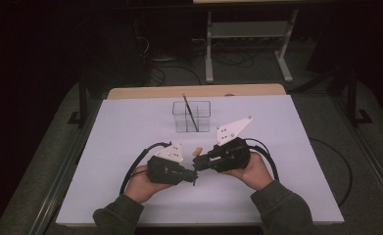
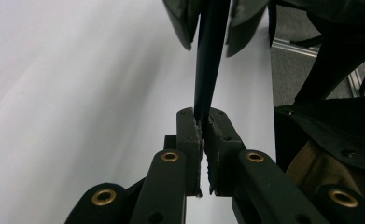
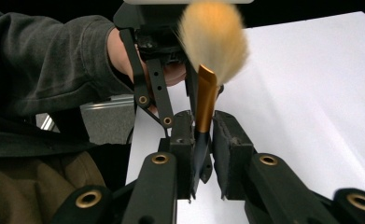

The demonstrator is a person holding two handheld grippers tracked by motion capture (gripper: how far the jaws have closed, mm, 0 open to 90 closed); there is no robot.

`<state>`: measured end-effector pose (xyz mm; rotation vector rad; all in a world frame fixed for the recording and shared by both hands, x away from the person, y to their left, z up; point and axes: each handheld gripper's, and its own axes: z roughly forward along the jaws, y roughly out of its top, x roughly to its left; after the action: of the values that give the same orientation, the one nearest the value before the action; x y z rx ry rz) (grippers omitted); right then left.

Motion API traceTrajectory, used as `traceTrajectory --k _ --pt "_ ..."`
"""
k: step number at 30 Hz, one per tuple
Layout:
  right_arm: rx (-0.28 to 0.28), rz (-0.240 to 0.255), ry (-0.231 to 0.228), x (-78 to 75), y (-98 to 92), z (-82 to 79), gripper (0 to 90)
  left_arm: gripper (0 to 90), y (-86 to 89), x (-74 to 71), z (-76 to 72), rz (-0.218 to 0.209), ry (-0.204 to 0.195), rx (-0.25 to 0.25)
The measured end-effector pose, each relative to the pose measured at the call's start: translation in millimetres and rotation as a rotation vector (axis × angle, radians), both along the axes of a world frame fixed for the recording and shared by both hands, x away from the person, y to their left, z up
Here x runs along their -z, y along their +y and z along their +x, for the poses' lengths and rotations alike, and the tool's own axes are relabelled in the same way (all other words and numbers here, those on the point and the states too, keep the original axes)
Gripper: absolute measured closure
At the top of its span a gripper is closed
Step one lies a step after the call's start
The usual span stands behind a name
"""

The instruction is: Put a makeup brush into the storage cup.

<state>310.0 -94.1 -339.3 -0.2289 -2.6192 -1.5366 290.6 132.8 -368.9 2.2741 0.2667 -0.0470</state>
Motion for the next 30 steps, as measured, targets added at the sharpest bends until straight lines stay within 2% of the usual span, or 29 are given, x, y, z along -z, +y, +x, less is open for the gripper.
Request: traceTrajectory --k 6,9,14,23,30 --pt "-0.007 0.011 0.005 -0.1 2.0 2.6 81.9 84.5 2.5 -1.1 1.1 0.000 -0.001 -0.006" --pt "-0.012 -0.006 0.011 -0.6 3.2 4.6 82.2 83.0 2.9 -0.4 0.5 0.007 -0.004 -0.011" --pt "-0.009 -0.057 0.015 -1.7 4.2 7.9 82.3 76.9 6.4 2.2 0.4 0.018 -0.007 -0.032" --pt "-0.033 -0.148 0.001 -3.9 12.8 13.1 82.3 74.8 16.9 3.6 1.5 0.021 -0.018 -0.045" --pt "-0.037 -0.211 0.010 -4.6 14.8 19.9 82.3 72.1 31.2 6.2 -0.1 0.018 -0.017 -0.091"
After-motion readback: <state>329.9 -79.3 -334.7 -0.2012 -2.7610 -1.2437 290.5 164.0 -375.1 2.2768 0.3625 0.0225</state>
